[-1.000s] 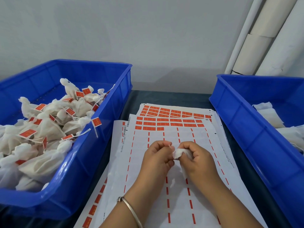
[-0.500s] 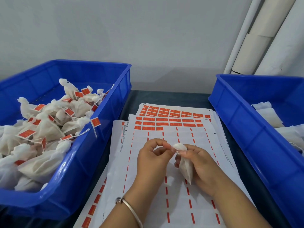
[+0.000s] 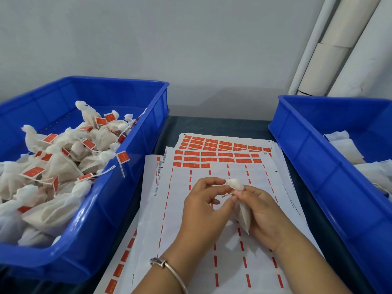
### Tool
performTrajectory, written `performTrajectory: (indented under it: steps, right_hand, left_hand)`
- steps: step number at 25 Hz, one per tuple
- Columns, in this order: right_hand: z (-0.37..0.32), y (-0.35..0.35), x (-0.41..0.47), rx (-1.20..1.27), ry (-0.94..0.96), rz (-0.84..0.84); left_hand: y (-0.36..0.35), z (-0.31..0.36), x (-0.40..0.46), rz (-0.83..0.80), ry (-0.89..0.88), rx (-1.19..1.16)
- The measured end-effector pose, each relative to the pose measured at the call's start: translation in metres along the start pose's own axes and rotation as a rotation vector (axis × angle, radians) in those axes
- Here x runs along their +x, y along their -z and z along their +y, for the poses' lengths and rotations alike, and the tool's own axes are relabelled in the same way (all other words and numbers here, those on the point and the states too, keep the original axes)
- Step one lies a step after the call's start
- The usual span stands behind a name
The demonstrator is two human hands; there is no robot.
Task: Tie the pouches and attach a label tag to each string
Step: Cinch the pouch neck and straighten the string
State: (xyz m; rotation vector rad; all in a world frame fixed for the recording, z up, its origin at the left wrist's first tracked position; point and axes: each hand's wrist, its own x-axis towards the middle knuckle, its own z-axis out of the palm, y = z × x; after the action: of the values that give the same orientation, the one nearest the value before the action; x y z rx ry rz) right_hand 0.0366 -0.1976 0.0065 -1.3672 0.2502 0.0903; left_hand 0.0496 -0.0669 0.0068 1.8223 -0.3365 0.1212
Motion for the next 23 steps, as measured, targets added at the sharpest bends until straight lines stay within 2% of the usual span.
performTrajectory:
  steps: [4, 10, 18, 20, 23]
  right_hand:
    - [0.001, 0.000, 0.000, -0.005, 0.002, 0.057]
    - [0.000, 0.000, 0.002, -0.082, -0.002, 0.022]
    - [-0.003, 0.005, -0.002, -0.129, -0.001, -0.154]
    - [-0.005, 0.005, -0.004, -0.194, 0.021, -0.214]
    - [-0.009, 0.008, -0.007, -0.167, -0.009, -0.320]
  left_hand:
    - [0.002, -0.006, 0.004, 0.052, 0.000, 0.130]
    - [0.011, -0.003, 0.009, 0.113, 0.028, 0.250]
    - [0.021, 0.001, 0.016, 0.292, 0.173, 0.260]
    - [0.023, 0.002, 0.016, 0.321, 0.169, 0.253]
    - [0.023, 0.005, 0.011, 0.254, 0.077, 0.252]
